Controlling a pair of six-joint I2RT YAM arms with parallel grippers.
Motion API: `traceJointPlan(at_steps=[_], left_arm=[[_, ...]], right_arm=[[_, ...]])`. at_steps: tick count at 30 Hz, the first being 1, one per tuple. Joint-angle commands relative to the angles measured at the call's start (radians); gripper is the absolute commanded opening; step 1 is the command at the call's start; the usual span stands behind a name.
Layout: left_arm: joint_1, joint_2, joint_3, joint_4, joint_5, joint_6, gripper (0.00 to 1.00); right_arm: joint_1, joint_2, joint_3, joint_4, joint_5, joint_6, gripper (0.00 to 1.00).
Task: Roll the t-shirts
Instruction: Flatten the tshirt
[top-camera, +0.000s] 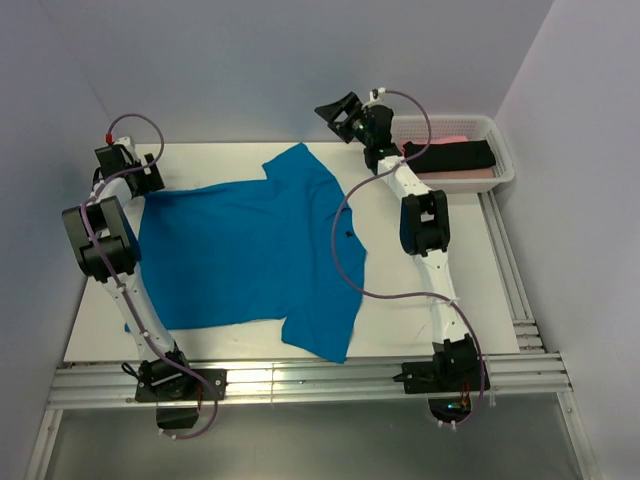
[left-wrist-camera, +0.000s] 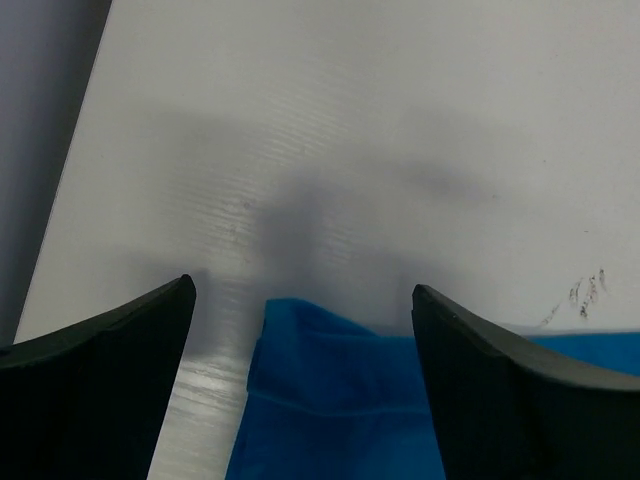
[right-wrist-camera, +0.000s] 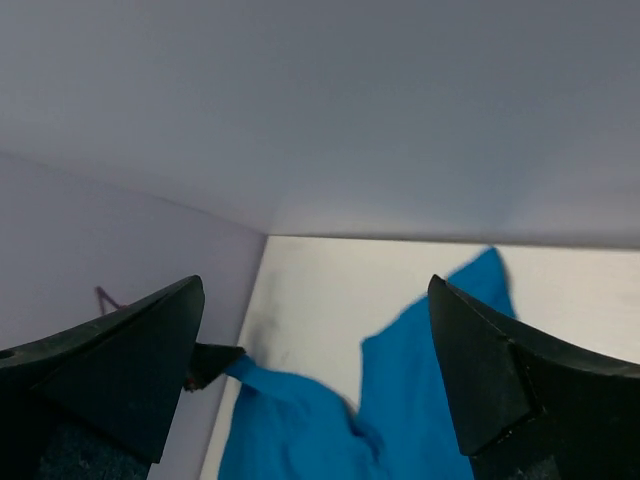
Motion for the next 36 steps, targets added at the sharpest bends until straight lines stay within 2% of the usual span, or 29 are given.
traceJointPlan(at_steps=[1,3,4,8,9,12,15,19,22,31,36], left_arm=[[0.005,-0.101,-0.001,0.004,0.008,-0.031,0.96],[0.005,-0.185,-0.039,0.010,0.014,-0.007,0.96],[0.005,-0.215,-0.077,0.004,0.018,0.001,0.96],[0.006,-0.380,-0.223,-0.001,0.000,0.035,0.96],[0.006,-0.455,-0.258,0.002,-0.014,0.083,0.97],[0.008,-0.595,-0.390,-0.011,-0.049,0.134,0.97],[0.029,-0.716,-0.542,-0.051,-0.025,0.179,0.97],[0.080,-0.838,-0.686,-0.079,0.002,0.223,0.98],[0.129,-0.924,-0.778,-0.103,0.025,0.254,0.99],[0.172,-1.121,-0.935,-0.301,0.052,0.377,0.99],[0.172,-1.178,-0.963,-0.346,0.048,0.386,0.98]], right_arm=[[-0.008,-0.132,-0.106,0.142,0.001,0.013,1.00],[0.001,-0.242,-0.217,0.079,-0.022,-0.080,0.99],[0.006,-0.275,-0.243,-0.005,-0.035,-0.111,0.97],[0.029,-0.472,-0.451,-0.191,-0.068,-0.224,0.82],[0.045,-0.511,-0.500,-0.222,-0.062,-0.270,0.81],[0.078,-0.664,-0.698,-0.326,0.000,-0.352,0.80],[0.130,-0.816,-0.905,-0.397,0.062,-0.402,0.77],[0.238,-1.005,-1.154,-0.545,0.218,-0.461,0.60],[0.289,-1.141,-1.341,-0.570,0.278,-0.453,0.53],[0.453,-1.578,-1.781,-0.685,0.318,-0.312,0.47],[0.675,-1.607,-1.855,-0.685,0.370,-0.159,0.49]])
